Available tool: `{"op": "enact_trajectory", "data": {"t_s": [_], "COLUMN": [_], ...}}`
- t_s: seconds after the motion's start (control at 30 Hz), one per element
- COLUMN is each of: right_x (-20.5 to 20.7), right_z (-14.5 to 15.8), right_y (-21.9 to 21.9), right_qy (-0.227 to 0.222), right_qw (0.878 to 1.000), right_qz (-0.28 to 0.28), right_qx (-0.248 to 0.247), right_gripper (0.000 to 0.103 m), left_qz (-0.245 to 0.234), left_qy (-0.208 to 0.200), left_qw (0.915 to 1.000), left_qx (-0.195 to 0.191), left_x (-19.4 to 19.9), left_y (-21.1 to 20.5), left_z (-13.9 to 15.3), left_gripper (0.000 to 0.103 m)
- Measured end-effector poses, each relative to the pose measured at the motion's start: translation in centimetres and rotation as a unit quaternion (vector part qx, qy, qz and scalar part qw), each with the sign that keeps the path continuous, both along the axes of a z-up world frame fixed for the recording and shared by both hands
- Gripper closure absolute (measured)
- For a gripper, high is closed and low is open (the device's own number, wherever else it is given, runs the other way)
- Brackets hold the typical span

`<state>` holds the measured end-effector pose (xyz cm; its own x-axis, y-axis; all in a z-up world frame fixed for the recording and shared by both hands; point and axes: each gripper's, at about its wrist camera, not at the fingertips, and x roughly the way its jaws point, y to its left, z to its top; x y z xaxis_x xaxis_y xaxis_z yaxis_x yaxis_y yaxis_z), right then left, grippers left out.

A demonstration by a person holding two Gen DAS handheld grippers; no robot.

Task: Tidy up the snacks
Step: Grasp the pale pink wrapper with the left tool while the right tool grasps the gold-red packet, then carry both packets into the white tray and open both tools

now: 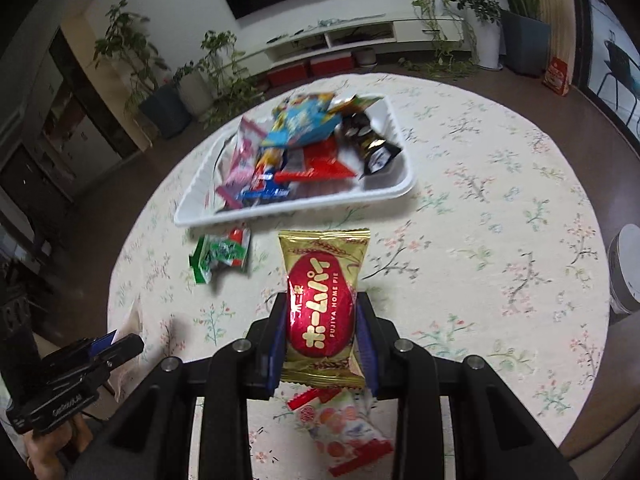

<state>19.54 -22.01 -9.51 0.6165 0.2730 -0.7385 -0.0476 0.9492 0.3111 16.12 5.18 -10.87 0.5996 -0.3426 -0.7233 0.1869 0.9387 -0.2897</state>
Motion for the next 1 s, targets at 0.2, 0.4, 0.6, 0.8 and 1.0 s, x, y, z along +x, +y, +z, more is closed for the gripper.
{"op": "enact_trajectory", "data": {"t_s": [0.2, 0.4, 0.6, 0.8, 1.0], "right_x": [1.5, 5.4, 10.9, 15.6, 18.7], "right_z": [4.4, 9.3, 10.7, 8.3, 6.0], "right_y": [-1.6, 0.5, 5.5, 10.0, 11.0], "right_qy": [-0.033, -0.065, -0.068, -0.028, -0.010], "right_qw": [0.999, 0.997, 0.995, 0.994, 0.994], "right_qz": [0.000, 0.032, 0.069, 0.103, 0.094], "right_qx": [0.008, -0.003, -0.021, -0.040, -0.064], "right_gripper": [0.069, 0.069, 0.069, 0.069, 0.069], "left_qz": [0.000, 0.002, 0.012, 0.006, 0.002], "left_qy": [-0.034, -0.053, -0.046, -0.027, -0.016], "left_qw": [0.9994, 0.9986, 0.9989, 0.9996, 0.9998], "left_qx": [0.005, 0.005, 0.007, 0.008, 0.012], "left_x": [3.6, 9.3, 15.7, 20.7, 23.8], "left_y": [0.3, 0.1, 0.0, -0.7, -0.8], "left_z": [4.7, 8.7, 9.3, 7.2, 4.4], "left_gripper": [0.079, 0.079, 0.079, 0.079, 0.079]}}
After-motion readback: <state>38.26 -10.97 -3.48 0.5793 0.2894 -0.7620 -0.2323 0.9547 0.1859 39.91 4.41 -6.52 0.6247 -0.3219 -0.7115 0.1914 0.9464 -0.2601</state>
